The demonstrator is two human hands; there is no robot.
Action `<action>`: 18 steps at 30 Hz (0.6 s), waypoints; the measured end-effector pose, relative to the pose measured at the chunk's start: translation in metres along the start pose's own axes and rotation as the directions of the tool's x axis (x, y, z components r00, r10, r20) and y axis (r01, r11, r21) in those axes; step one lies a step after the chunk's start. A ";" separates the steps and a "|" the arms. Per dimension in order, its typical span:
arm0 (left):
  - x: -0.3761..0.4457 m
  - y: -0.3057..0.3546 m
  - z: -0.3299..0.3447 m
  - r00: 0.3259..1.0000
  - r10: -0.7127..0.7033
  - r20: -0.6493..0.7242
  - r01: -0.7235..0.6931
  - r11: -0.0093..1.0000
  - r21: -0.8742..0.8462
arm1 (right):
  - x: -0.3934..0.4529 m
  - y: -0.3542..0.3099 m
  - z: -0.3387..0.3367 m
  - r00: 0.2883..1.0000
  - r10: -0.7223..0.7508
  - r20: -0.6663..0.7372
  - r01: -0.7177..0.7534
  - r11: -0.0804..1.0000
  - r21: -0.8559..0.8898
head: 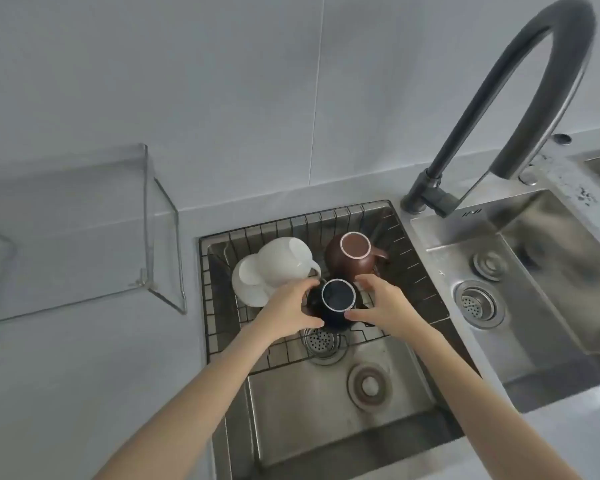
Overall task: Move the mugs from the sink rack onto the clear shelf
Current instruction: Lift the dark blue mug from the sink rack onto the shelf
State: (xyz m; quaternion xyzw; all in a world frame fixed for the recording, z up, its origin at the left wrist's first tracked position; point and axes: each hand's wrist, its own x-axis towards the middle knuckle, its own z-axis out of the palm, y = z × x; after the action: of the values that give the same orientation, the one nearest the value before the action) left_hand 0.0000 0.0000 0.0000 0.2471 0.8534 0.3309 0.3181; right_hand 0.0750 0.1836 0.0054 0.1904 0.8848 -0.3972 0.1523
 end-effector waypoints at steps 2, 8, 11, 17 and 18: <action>0.008 -0.001 0.005 1.000 0.019 0.005 -0.019 0.999 0.037 | 0.004 0.006 0.001 0.999 0.014 0.035 -0.014 1.000 0.001; 0.020 -0.010 0.022 1.000 0.011 -0.013 -0.011 1.000 0.002 | 0.010 0.016 0.007 0.998 0.002 0.068 -0.004 1.000 0.030; 0.022 -0.015 0.026 1.000 -0.001 -0.022 0.001 1.000 -0.003 | 0.012 0.017 0.009 0.999 0.000 0.048 -0.002 1.000 0.029; 0.019 -0.011 0.022 0.999 0.023 -0.045 -0.022 1.000 0.004 | 0.012 0.019 0.008 1.000 0.016 0.015 -0.016 0.999 0.040; 0.016 -0.009 0.020 0.998 0.033 -0.058 -0.032 0.999 0.003 | 0.011 0.018 0.006 1.000 0.014 0.006 -0.015 0.999 0.049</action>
State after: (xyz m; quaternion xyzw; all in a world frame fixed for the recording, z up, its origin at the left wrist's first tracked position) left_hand 0.0014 0.0128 -0.0246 0.2516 0.8586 0.3421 0.2873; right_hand 0.0739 0.1923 -0.0145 0.1994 0.8730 -0.4180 0.1528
